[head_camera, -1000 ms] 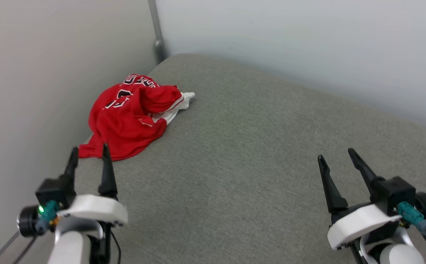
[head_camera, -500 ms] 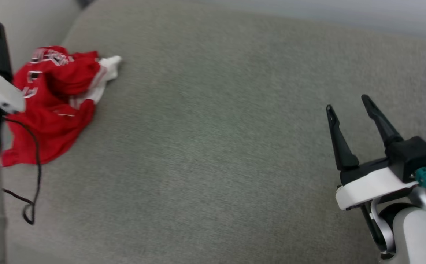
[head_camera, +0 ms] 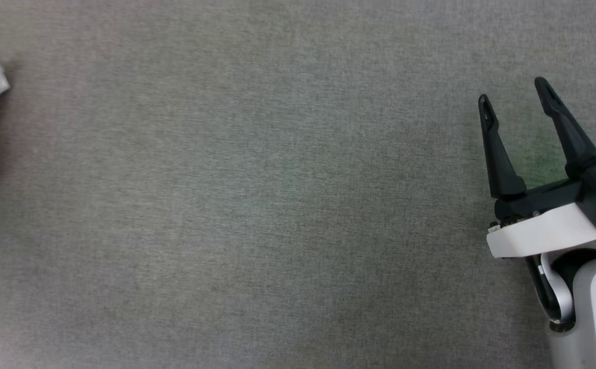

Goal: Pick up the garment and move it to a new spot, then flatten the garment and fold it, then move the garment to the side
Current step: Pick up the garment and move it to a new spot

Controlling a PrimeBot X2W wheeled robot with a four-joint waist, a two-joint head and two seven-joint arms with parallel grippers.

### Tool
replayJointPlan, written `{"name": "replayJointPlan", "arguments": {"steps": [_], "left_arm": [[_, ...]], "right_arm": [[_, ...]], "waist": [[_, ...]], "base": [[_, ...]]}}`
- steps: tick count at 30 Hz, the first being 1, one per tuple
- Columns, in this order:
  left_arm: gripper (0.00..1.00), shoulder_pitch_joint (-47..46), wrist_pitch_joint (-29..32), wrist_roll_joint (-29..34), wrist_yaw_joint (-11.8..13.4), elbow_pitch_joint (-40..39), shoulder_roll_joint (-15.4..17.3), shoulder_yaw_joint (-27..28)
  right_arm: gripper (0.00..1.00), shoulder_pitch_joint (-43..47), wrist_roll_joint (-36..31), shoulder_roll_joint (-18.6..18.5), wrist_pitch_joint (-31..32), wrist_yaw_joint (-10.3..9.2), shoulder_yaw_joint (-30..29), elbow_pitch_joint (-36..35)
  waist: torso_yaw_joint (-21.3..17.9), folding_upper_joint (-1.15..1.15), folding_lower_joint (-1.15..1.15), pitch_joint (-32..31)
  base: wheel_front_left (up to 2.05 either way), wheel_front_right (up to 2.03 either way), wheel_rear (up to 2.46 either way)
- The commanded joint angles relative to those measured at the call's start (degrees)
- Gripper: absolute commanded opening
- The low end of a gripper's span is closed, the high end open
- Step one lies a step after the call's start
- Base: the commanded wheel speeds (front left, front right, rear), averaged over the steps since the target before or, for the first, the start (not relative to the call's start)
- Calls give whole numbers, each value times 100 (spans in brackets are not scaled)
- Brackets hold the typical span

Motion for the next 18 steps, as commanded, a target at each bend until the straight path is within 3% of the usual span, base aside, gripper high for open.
{"name": "replayJointPlan", "arguments": {"steps": [1,4,5,6,7,12,18], "left_arm": [[100,134,175,-110,82,32,-33,76],[100,445,413,-293,246,58,-207,191],[74,536,468,-345,279,67,-286,223],[28,609,490,-380,312,48,-352,249],[0,684,467,-416,324,11,-406,267],[0,802,77,-279,360,-202,-330,328],[0,457,-1164,250,315,-526,86,348]], "right_arm": [[100,-100,11,-22,-30,-3,7,-60],[100,-114,20,-48,-11,-2,-7,-118],[100,-119,24,-63,1,-3,-18,-136],[100,-117,26,-72,12,-3,-32,-153],[100,-111,30,-79,25,-3,-46,-169],[100,-59,5,-63,42,-3,-97,-184],[100,77,2,21,-13,-3,-111,-85]], "waist": [[-161,0,-2,220],[-175,0,-2,295],[-174,0,-2,308],[-170,0,-2,314],[-166,0,-2,312],[-122,0,-2,180],[-35,0,-2,-261]], "base": [[0,0,0],[0,0,0],[0,0,0],[0,0,0],[0,0,0],[0,0,0],[0,0,0]]}}
